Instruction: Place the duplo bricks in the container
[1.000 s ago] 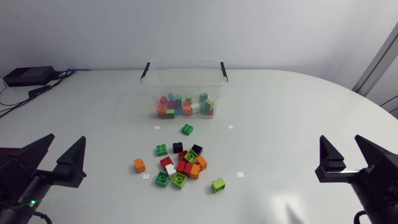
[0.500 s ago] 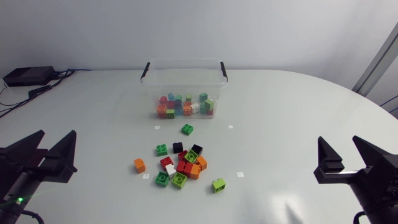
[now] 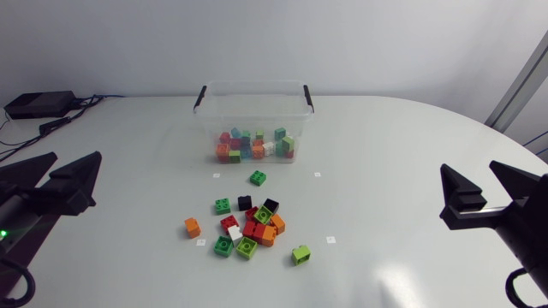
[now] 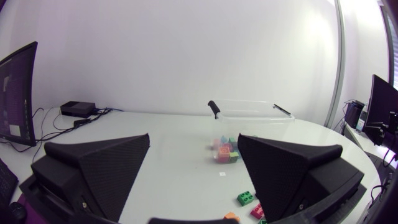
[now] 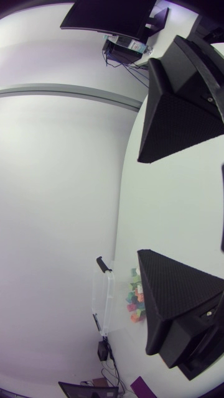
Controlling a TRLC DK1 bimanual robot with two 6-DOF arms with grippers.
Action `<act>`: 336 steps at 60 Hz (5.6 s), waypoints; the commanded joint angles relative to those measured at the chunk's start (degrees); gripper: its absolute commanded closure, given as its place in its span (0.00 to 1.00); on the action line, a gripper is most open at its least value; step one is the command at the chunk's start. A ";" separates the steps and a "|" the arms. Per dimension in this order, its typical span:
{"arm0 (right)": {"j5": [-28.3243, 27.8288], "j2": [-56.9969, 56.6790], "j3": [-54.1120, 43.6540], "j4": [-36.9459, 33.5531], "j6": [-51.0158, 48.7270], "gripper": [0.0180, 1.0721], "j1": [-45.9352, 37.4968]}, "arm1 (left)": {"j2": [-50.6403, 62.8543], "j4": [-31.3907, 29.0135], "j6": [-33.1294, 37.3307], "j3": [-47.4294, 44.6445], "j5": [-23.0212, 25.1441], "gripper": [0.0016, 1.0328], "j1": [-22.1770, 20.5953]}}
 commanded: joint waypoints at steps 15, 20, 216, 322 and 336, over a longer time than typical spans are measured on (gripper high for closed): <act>5.24 12.06 7.82 -3.78 1.38 0.05 7.35 | 23.07 -9.70 13.75 15.59 -0.43 0.12 -1.99; 5.24 14.87 9.14 -5.10 2.52 0.05 7.79 | 27.20 -9.78 14.98 16.64 -0.43 0.12 -3.31; -5.14 79.21 39.55 -33.05 3.84 0.08 40.04 | 77.30 -25.43 51.45 30.53 14.51 0.71 -14.38; -6.01 77.98 35.68 -28.92 -5.65 0.04 37.14 | 78.71 -24.55 33.96 31.32 8.18 0.08 -20.54; -5.75 79.47 36.21 -27.60 -12.60 0.05 38.73 | 78.09 -24.81 33.96 31.23 8.18 0.08 -20.54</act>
